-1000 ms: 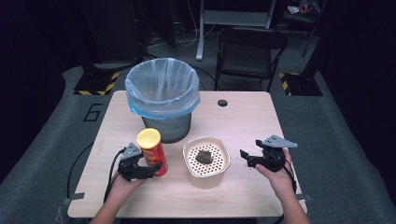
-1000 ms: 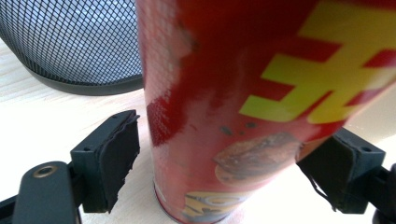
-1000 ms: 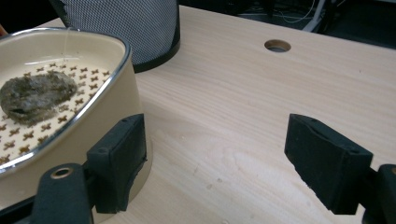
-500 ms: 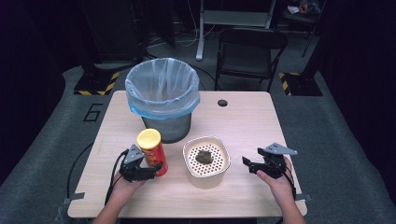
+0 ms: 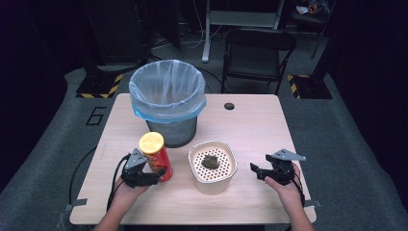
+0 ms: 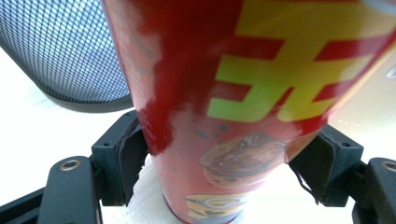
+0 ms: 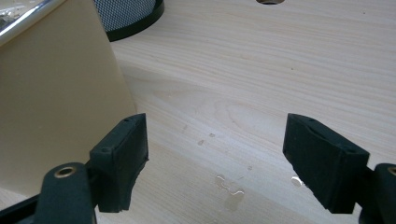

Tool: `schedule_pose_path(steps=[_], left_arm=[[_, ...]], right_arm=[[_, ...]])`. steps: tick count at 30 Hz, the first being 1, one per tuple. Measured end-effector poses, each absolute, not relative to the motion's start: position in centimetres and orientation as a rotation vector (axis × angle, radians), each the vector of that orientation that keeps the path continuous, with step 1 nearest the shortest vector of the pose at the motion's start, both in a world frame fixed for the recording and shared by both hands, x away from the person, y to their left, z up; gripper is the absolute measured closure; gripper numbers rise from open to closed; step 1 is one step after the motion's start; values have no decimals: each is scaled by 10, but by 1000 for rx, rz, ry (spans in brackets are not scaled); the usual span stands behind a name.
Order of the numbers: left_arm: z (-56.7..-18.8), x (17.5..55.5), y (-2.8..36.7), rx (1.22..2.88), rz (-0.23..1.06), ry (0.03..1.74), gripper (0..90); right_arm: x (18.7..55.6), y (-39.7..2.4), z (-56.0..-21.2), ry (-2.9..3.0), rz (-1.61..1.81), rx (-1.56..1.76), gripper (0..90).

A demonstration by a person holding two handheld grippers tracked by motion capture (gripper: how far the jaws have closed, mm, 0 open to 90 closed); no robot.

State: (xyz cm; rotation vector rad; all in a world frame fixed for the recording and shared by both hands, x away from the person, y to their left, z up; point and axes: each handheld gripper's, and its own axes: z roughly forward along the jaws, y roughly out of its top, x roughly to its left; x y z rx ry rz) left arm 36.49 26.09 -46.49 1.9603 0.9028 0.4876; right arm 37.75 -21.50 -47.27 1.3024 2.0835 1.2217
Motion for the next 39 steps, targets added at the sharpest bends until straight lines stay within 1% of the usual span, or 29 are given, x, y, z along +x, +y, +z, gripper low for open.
schedule_pose_path(steps=[5,10,12,13,21,22,23,31,39], left_arm=[[-450,362,264,1965,474,899,244],[-426,363,267,1944,458,899,244],[-407,363,268,1944,460,894,245],[-407,363,268,1944,460,894,245],[-353,361,267,1972,458,862,245],[-338,360,266,1978,462,854,245],[-338,360,266,1978,462,854,245],[-292,364,260,1983,444,839,245],[-246,377,259,1975,438,844,245]], right_arm=[[377,-218,-474,2086,1215,1302,218],[376,-219,-476,2084,1216,1315,218],[376,-220,-477,2086,1214,1315,218],[376,-220,-477,2086,1214,1315,218],[375,-218,-479,2093,1210,1319,219],[375,-217,-480,2103,1199,1313,220],[375,-217,-480,2103,1199,1313,220],[375,-214,-481,2113,1198,1311,219],[375,-216,-482,2113,1193,1317,220]])
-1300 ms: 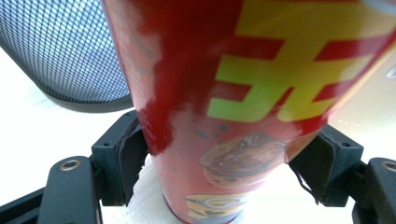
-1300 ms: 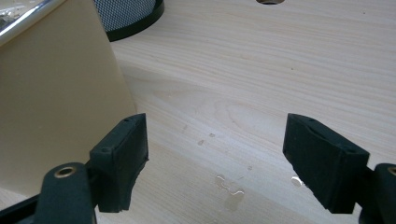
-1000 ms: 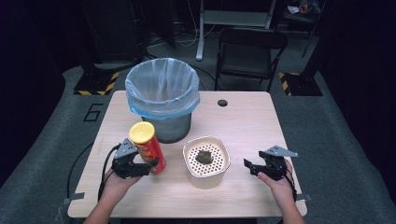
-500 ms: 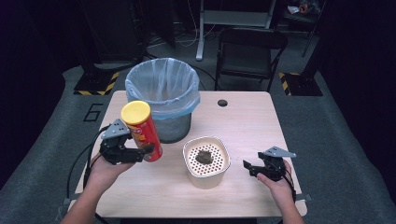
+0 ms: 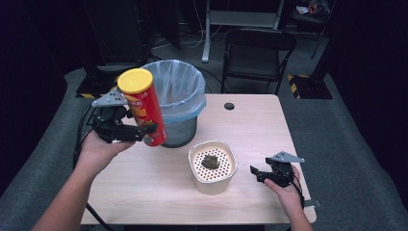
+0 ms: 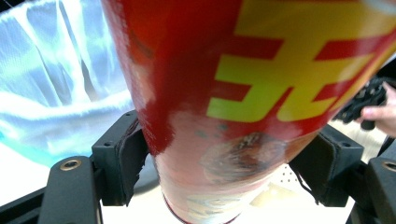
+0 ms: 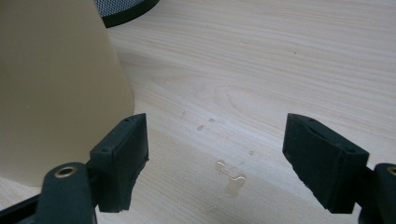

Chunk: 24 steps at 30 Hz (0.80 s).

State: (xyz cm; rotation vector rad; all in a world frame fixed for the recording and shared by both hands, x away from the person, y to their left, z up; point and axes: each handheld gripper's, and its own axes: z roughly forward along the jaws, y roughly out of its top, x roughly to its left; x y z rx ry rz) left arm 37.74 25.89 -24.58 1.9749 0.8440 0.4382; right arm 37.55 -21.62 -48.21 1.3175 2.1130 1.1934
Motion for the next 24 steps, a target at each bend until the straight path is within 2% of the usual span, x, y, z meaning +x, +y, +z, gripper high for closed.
schedule_pose_path(steps=[11,24], left_arm=[[-196,402,252,1973,484,847,245],[-187,442,238,1963,492,915,245]], right_arm=[[377,-219,-485,2114,1194,1339,219],[378,-220,-488,2119,1190,1348,220]])
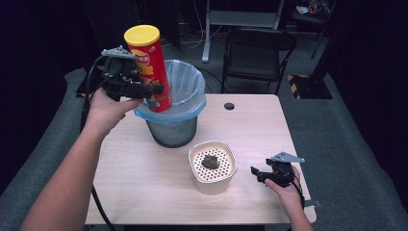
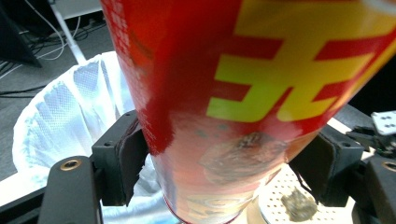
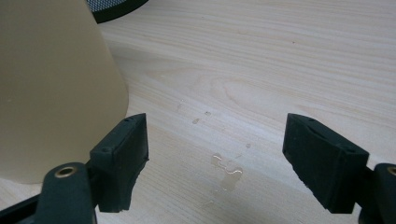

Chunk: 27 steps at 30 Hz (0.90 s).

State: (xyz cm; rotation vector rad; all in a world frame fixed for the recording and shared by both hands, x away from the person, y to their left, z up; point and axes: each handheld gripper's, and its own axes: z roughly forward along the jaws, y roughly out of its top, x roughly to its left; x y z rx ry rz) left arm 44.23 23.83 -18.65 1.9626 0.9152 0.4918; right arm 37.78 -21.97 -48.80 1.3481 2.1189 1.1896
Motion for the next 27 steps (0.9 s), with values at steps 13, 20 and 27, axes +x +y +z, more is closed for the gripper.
schedule_pose_path(steps=[13,20,27], left_arm=[[-195,490,224,1914,506,1002,245],[-220,513,218,1911,524,1039,244],[-250,531,217,1947,488,1123,240]], right_arm=[[379,-218,-489,2127,1189,1341,219],[380,-216,-491,2132,1197,1345,220],[380,-215,-491,2141,1190,1346,219]])
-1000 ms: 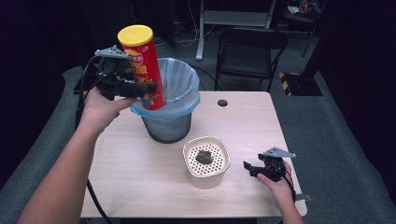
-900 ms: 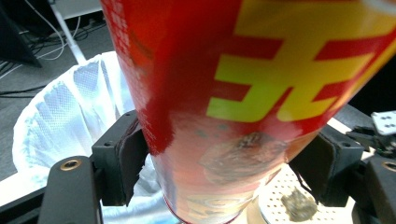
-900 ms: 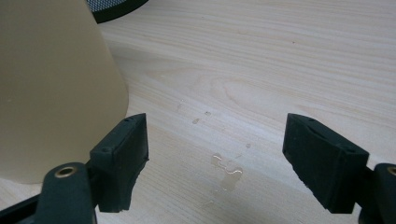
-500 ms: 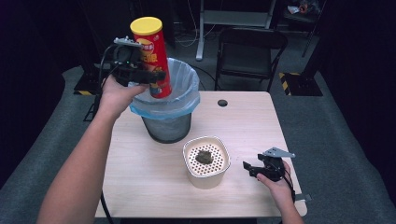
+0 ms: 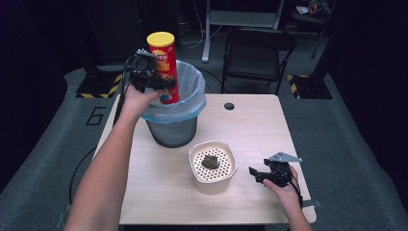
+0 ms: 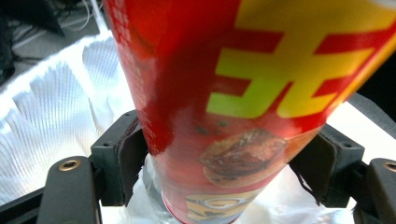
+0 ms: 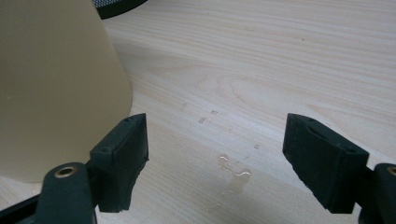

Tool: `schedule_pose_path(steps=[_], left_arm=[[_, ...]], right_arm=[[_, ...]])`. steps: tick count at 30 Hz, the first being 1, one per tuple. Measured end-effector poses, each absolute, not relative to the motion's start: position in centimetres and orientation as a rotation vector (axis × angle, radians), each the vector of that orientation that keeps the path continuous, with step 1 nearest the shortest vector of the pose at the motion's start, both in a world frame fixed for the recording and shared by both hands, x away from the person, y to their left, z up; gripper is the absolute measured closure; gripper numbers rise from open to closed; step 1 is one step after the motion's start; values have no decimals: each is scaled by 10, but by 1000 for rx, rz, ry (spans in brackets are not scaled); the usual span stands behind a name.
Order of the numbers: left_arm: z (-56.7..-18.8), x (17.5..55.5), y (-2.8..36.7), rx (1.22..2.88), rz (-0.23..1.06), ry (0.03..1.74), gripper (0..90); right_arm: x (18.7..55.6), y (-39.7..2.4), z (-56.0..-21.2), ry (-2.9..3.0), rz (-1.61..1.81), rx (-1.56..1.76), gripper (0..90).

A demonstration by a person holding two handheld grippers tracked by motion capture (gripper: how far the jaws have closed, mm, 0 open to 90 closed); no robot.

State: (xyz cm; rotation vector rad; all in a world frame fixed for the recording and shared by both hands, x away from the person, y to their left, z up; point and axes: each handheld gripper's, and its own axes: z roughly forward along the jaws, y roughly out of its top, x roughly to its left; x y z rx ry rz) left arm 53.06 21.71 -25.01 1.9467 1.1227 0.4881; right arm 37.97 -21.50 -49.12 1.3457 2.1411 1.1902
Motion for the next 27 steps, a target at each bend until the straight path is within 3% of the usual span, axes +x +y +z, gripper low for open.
schedule_pose_path(steps=[4,6,9,15,20,27], left_arm=[[-265,534,217,1947,444,1183,237],[-267,533,220,1930,451,1200,179],[-267,528,229,1910,485,1200,161],[-264,508,246,1881,481,1172,167],[-255,477,256,1898,460,1079,205],[-271,428,276,1919,396,986,239]], right_arm=[[380,-216,-491,2137,1200,1349,219],[380,-217,-491,2135,1196,1348,219],[379,-217,-491,2134,1201,1350,219],[379,-218,-490,2130,1191,1347,219],[379,-218,-490,2128,1185,1344,220],[378,-219,-491,2123,1170,1345,219]])
